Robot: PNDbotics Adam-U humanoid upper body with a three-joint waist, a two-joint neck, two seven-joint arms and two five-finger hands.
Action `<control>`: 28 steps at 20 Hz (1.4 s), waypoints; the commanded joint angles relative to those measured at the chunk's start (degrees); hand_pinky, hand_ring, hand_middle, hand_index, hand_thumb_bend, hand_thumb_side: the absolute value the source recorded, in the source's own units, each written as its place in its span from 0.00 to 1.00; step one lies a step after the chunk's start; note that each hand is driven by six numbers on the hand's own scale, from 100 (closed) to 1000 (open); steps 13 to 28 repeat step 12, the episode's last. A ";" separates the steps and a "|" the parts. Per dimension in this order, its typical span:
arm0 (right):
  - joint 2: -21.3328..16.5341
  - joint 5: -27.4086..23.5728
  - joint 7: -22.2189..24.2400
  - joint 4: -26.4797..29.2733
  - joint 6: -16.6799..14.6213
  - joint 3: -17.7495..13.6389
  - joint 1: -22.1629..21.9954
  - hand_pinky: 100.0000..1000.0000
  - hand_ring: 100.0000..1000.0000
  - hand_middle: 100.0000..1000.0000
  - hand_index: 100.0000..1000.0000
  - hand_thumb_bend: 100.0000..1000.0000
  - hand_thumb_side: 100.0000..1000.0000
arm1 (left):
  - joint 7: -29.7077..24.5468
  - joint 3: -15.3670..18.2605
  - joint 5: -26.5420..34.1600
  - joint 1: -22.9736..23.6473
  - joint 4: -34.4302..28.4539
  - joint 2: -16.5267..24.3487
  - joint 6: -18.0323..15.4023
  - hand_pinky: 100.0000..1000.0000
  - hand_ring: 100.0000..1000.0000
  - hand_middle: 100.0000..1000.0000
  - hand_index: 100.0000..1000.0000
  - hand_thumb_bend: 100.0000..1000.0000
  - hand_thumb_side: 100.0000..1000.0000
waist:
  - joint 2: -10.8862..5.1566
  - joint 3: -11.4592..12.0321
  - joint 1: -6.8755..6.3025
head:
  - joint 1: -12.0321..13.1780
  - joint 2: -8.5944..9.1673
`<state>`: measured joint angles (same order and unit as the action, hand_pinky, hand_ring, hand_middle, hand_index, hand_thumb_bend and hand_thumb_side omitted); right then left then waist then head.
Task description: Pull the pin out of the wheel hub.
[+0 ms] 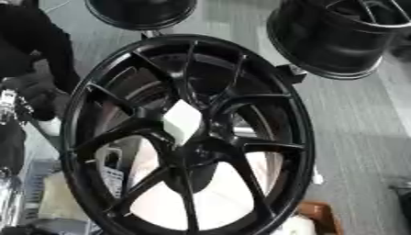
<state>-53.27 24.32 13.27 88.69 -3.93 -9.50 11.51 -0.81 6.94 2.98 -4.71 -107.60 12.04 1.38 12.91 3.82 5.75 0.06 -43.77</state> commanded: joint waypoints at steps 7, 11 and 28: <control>-1.61 -1.84 0.77 7.26 -0.53 0.78 0.97 0.88 0.78 0.68 0.74 0.00 0.19 | 0.13 0.31 -0.30 -0.35 -0.92 0.92 -0.14 0.89 0.84 0.79 0.77 0.00 0.83 | -0.92 0.00 -0.21 | -0.20 0.37; -1.38 -1.39 1.20 9.62 -0.35 1.36 1.12 0.88 0.77 0.67 0.73 0.00 0.24 | 0.16 0.34 -0.27 -0.37 -0.94 0.92 -0.16 0.89 0.84 0.79 0.77 0.00 0.83 | -0.89 0.05 -0.25 | -0.21 0.39; -1.31 -1.35 1.19 10.00 -0.31 1.46 1.18 0.88 0.77 0.66 0.73 0.00 0.24 | 0.16 0.34 -0.28 -0.36 -0.95 0.92 -0.17 0.89 0.84 0.79 0.77 0.00 0.83 | -0.88 0.05 -0.26 | -0.22 0.39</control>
